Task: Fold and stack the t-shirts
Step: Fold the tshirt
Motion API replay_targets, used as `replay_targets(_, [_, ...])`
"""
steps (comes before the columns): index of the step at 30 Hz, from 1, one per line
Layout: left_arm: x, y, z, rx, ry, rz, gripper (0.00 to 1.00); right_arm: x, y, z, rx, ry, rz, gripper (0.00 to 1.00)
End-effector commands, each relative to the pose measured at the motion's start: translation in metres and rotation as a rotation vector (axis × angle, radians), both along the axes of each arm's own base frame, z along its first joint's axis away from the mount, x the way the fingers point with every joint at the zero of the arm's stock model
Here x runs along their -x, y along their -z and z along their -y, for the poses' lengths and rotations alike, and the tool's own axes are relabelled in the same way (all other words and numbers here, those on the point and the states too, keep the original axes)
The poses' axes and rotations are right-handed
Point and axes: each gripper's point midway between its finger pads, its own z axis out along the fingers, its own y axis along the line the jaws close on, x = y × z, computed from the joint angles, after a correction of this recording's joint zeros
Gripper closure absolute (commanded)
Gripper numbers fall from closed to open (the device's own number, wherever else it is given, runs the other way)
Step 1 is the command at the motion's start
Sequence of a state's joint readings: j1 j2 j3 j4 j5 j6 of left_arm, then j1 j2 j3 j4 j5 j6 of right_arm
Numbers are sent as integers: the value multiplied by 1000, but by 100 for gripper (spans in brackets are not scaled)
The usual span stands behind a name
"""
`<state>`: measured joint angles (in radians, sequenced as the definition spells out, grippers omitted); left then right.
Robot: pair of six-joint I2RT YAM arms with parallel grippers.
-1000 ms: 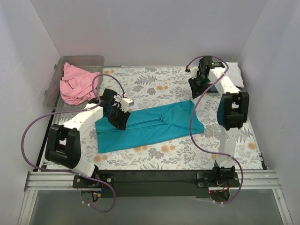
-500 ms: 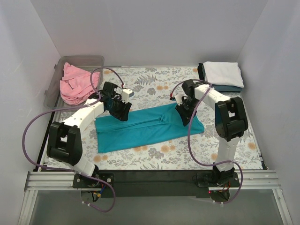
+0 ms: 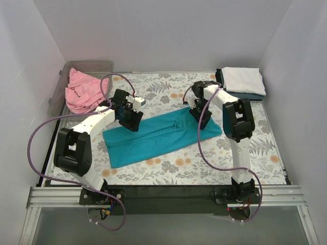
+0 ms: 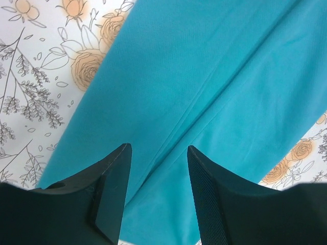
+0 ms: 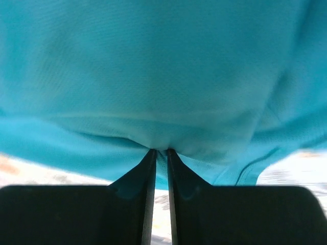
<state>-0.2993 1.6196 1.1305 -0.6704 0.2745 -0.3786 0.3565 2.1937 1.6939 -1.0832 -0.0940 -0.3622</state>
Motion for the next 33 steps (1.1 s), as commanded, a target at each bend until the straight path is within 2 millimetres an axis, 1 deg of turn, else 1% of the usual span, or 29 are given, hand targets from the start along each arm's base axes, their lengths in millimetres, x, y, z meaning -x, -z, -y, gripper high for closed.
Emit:
replay_targets(1, [-6, -14, -10, -24, -25, 47, 53, -123, 28, 3, 124, -21, 364, 81])
replay_targets(2, [-4, -16, -12, -29, -26, 49, 53, -145, 18, 3, 136, -8, 437, 82])
replay_targets(3, [-4, -18, -13, -32, -30, 53, 53, -179, 0, -5, 102, 15, 573, 82])
replay_targets(4, [-4, -19, -13, -29, -31, 52, 53, -202, -34, -10, 53, 54, 689, 82])
replay_targets(5, [-2, -21, -13, -24, -30, 52, 53, -218, -55, -17, -3, 74, 767, 81])
replay_targets(6, [-2, -22, -13, -22, -34, 50, 52, -230, -79, -27, -69, 78, 832, 76])
replay_targets(7, [-3, -22, -13, -20, -44, 50, 52, -237, -104, -36, -128, 83, 877, 72])
replay_targets(8, [-4, -23, -12, -13, -46, 52, 52, -236, -130, -42, -175, 91, 910, 70])
replay_targets(9, [-5, -23, -12, -10, -44, 55, 52, -231, -140, -46, -205, 72, 906, 68])
replay_targets(10, [-7, -21, -11, -6, -44, 60, 52, -216, -153, -53, -258, 45, 893, 67])
replay_targets(11, [-9, -22, -9, 0, -40, 66, 52, -206, -155, -53, -271, 41, 875, 64])
replay_targets(12, [-10, -21, -8, 2, -34, 67, 52, -196, -158, -54, -286, 26, 857, 63])
replay_targets(13, [-11, -20, -5, 14, -23, 66, 53, -183, -166, -55, -308, 12, 844, 63])
replay_targets(14, [-15, -18, -4, 16, -13, 71, 54, -168, -150, -50, -291, 21, 781, 63])
replay_targets(15, [-17, -18, -2, 21, -6, 76, 55, -158, -144, -48, -294, 35, 747, 64])
replay_targets(16, [-18, -13, -1, 22, 6, 69, 55, -148, -143, -49, -307, 37, 723, 64])
replay_targets(17, [-21, -12, 0, 22, 15, 83, 58, -135, -124, -46, -297, 57, 664, 68])
replay_targets(19, [-28, -9, 0, 9, 14, 99, 59, -123, -107, -49, -316, 98, 597, 71])
replay_targets(20, [-29, -6, -1, 5, 18, 101, 60, -117, -95, -49, -312, 120, 559, 72])
replay_targets(22, [-31, -4, -1, -6, 45, 109, 62, -111, -78, -55, -326, 189, 482, 78])
replay_targets(23, [-31, -3, -2, -19, 51, 112, 65, -108, -74, -57, -330, 207, 450, 84])
replay_targets(24, [-31, -1, -4, -36, 70, 117, 66, -104, -65, -61, -341, 242, 404, 86])
replay_targets(26, [-32, 5, -9, -81, 85, 122, 68, -98, -56, -64, -346, 269, 359, 89])
replay_targets(28, [-33, 14, -13, -119, 109, 114, 73, -95, -48, -68, -356, 288, 324, 91])
replay_targets(29, [-34, 17, -14, -133, 114, 113, 76, -95, -46, -68, -356, 292, 318, 94])
replay_targets(30, [-33, 21, -16, -142, 121, 104, 80, -98, -41, -68, -345, 298, 316, 96])
replay_targets(31, [-32, 27, -17, -157, 139, 94, 82, -99, -38, -66, -332, 304, 315, 99])
replay_targets(32, [-29, 32, -16, -167, 154, 87, 85, -101, -34, -64, -317, 307, 320, 99])
replay_targets(33, [-29, 36, -18, -187, 154, 84, 93, -103, -28, -61, -292, 313, 322, 99])
